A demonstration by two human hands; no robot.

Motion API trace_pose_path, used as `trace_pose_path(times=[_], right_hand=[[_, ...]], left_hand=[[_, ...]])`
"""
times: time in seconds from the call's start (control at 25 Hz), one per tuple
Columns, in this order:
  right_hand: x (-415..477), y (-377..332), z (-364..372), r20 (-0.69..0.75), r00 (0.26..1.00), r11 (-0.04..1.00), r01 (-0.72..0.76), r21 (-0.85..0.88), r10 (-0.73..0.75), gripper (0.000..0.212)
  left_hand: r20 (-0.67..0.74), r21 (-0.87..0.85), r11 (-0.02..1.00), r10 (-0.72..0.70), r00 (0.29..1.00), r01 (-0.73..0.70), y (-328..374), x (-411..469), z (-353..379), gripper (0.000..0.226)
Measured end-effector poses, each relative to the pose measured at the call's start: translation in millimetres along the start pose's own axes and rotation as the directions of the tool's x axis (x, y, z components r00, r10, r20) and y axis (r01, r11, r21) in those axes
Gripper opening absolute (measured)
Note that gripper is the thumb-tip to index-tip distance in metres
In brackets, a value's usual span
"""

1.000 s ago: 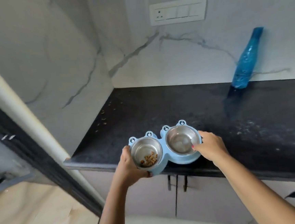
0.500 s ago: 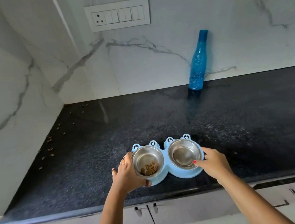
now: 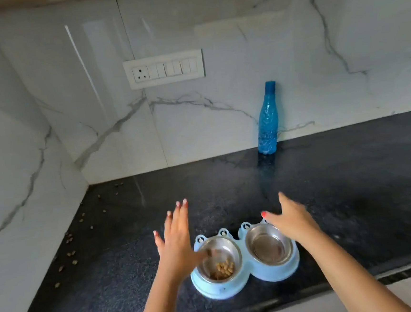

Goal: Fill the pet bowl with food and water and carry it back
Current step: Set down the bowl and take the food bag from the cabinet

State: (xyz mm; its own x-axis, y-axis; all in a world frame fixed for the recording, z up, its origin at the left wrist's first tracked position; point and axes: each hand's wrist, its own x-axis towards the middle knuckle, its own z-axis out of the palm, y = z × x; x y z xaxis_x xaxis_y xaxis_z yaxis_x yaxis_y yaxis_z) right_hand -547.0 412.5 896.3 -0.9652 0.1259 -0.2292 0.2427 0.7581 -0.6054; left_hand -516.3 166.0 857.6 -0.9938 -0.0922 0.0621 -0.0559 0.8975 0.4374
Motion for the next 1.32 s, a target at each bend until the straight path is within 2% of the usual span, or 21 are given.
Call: trace_pose_path(times=[0.04,0.08,0.12,0.16,0.24,0.32,0.36,0.4,0.52,0.76,0.88,1.04,1.32], right_hand=[[-1.2,-28.9,-13.5,-0.076,0.99,0.991,0.122,0.054,-0.118,0.083],[-3.0,-61.2,-29.1,-0.172,0.952,0.96,0.27,0.076,-0.254,0.081],[-6.1,-92.9,-44.7,-0.274,0.883,0.911,0.408,0.05,-0.38,0.079],[-10.2,-127.7,-60.2,-0.376,0.781,0.846,0.533,-0.014,-0.499,0.079],[-18.6,-194.9,-87.6,-0.546,0.516,0.698,0.69,-0.193,-0.66,0.081],[-20.4,-253.3,-114.0,-0.651,0.258,0.613,0.68,-0.403,-0.714,0.09],[-18.2,-276.4,-126.1,-0.66,0.182,0.604,0.625,-0.495,-0.729,0.096],[-13.2,-295.4,-136.8,-0.658,0.142,0.609,0.559,-0.564,-0.74,0.102],[9.3,-330.8,-156.3,-0.631,0.135,0.626,0.394,-0.673,-0.764,0.116],[46.8,-359.1,-171.3,-0.592,0.068,0.595,0.144,-0.791,-0.803,0.096],[62.6,-366.6,-185.8,-0.603,0.076,0.607,0.035,-0.794,-0.794,0.098],[79.6,-369.1,-191.7,-0.629,0.01,0.629,-0.018,-0.777,-0.777,0.096],[96.6,-375.0,-190.9,-0.63,-0.083,0.631,0.005,-0.775,-0.773,0.097]], left_hand=[[-0.183,-0.045,0.998,0.034,0.983,-0.043,8.1,11.1,-25.8,0.116],[-0.361,-0.078,0.992,0.069,0.93,-0.104,17.2,24.1,-55.7,0.106],[-0.504,-0.073,0.983,0.111,0.856,-0.17,28.3,36.8,-85.6,0.097],[-0.621,-0.03,0.973,0.161,0.767,-0.229,37.7,49.0,-117.5,0.09],[-0.754,0.117,0.95,0.274,0.597,-0.288,56.3,71.4,-184.3,0.081],[-0.801,0.238,0.929,0.353,0.483,-0.285,77.4,92.3,-248.1,0.078],[-0.804,0.277,0.921,0.378,0.459,-0.273,87.1,102.0,-273.3,0.078],[-0.799,0.315,0.913,0.403,0.446,-0.261,94.6,112.4,-294.4,0.078],[-0.764,0.422,0.877,0.48,0.432,-0.228,112.0,143.2,-330.9,0.077],[-0.683,0.505,0.816,0.577,0.449,-0.281,139.6,183.4,-339.0,0.069],[-0.664,0.51,0.811,0.583,0.469,-0.286,145.5,197.8,-344.6,0.067],[-0.651,0.553,0.786,0.615,0.444,-0.278,147.3,211.0,-345.7,0.066],[-0.671,0.578,0.78,0.622,0.405,-0.24,142.8,225.3,-342.6,0.066]])
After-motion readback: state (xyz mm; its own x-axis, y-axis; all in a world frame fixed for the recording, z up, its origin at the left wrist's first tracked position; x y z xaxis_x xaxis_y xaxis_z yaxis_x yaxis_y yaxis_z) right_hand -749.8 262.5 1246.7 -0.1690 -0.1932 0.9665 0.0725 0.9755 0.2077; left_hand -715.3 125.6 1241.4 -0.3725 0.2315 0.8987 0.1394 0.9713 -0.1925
